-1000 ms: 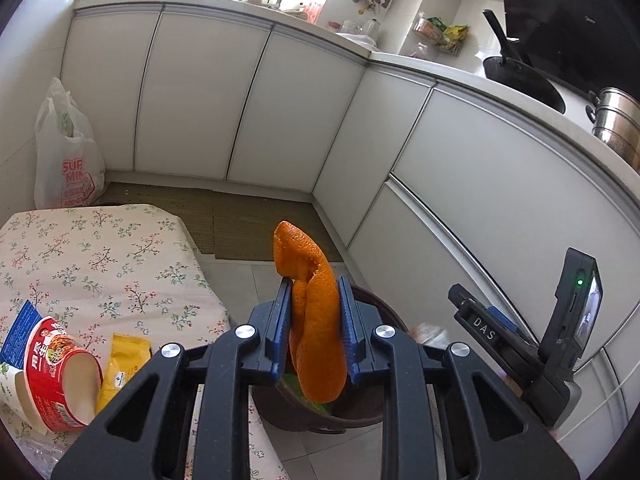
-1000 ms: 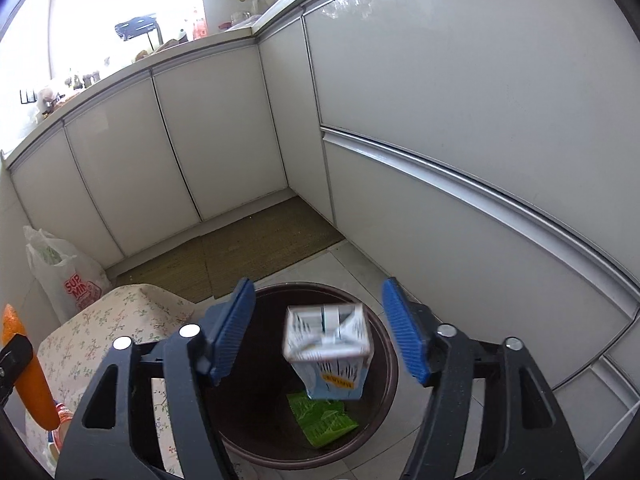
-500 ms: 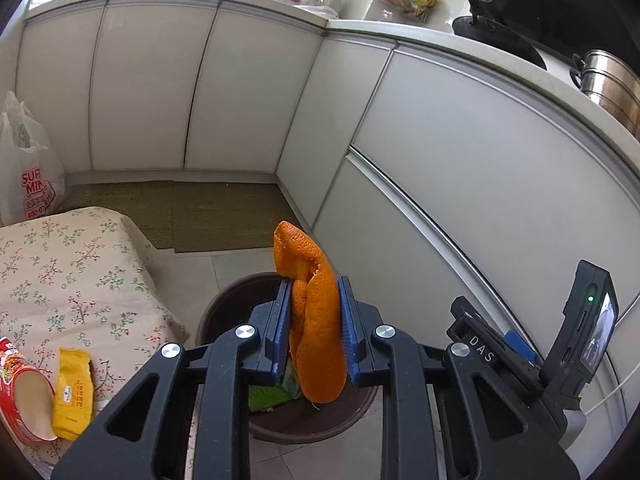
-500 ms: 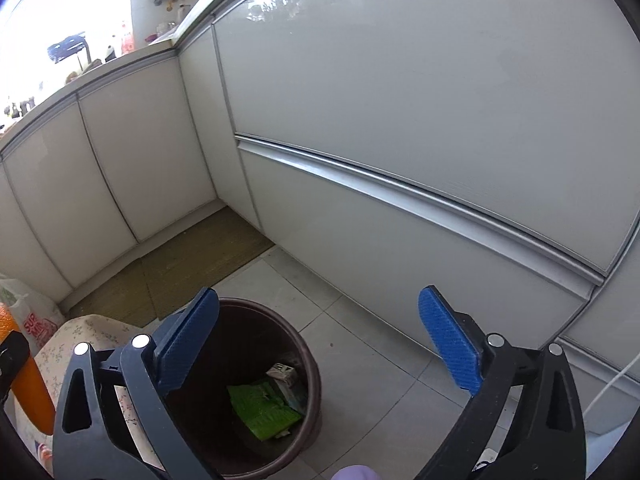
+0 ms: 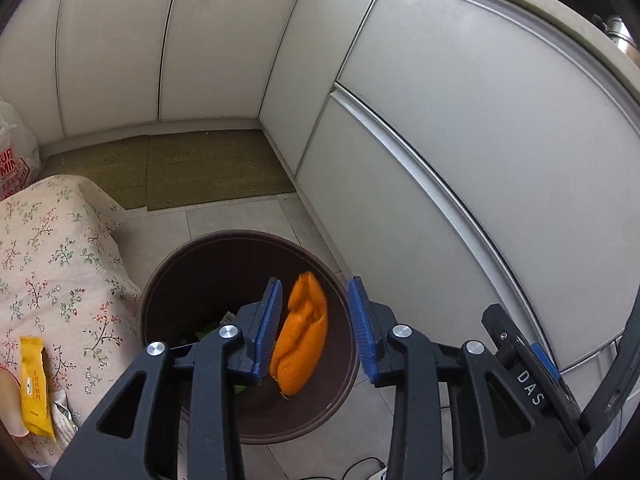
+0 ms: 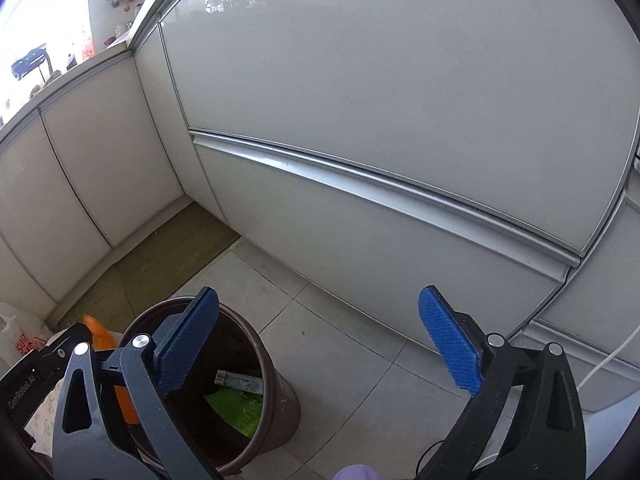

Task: Collect trash
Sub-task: 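Lower the orange peel into the brown bin and open the left gripper, then move both grippers back over the table toward the remaining trash, then grasp the white crumpled tissue with the left gripper and lift it, then grasp the blue box with the right gripper while the left gripper holds the tissue, then carry the blue box and tissue over the bin and open both grippers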

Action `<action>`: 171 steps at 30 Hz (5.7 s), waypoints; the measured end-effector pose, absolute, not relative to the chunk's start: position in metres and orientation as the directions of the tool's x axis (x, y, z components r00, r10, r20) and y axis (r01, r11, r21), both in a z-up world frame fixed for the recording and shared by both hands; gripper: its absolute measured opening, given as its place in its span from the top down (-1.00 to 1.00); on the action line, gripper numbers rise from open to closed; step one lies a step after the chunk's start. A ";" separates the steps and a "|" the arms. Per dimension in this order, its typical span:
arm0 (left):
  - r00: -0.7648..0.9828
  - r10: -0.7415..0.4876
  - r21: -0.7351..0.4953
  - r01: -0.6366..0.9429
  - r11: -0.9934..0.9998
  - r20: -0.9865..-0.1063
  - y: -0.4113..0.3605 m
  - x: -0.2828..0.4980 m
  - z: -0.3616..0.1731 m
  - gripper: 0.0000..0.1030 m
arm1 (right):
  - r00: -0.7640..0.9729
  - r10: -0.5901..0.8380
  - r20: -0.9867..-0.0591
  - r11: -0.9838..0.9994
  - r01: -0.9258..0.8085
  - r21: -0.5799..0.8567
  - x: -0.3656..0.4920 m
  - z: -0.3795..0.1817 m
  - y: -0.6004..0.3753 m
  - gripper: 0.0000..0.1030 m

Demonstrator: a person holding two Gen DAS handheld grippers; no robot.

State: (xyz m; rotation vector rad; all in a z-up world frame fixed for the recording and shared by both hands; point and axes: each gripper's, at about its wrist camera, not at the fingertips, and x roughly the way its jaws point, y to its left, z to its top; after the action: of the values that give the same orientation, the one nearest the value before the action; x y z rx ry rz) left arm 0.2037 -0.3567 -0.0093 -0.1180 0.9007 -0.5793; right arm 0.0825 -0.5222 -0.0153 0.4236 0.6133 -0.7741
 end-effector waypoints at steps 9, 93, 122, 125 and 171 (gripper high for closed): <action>0.478 -0.461 -0.294 0.385 0.875 -0.747 -0.351 0.207 -0.024 -0.05 | 0.560 -0.515 -0.649 0.668 0.737 0.106 0.089 -0.013 -0.512 -0.86; 0.704 -0.087 -0.427 -0.323 0.845 -0.705 0.179 0.106 -0.049 0.68 | 0.394 0.270 -0.878 0.958 -0.200 0.205 0.222 -0.062 -0.018 -0.86; 0.806 -0.066 -0.521 -0.315 0.794 -0.588 0.235 0.081 0.004 0.67 | 0.121 0.038 -0.992 0.999 -0.036 0.034 0.300 -0.169 0.047 -0.02; 0.805 -0.070 -0.518 -0.310 0.797 -0.589 0.235 0.081 0.003 0.67 | 0.159 0.056 -0.986 0.998 -0.032 0.052 0.296 -0.164 0.043 -0.01; 0.840 -0.056 -0.337 -0.154 0.929 -0.539 0.139 0.072 0.021 0.67 | 0.748 0.305 -0.589 0.918 -0.067 0.390 0.162 0.058 -0.147 0.00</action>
State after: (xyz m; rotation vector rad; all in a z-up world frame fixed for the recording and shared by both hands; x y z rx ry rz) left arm 0.0724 0.1386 0.0206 -0.3810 0.5742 0.0530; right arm 0.1625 -0.1468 0.0585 0.3595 0.6996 0.2083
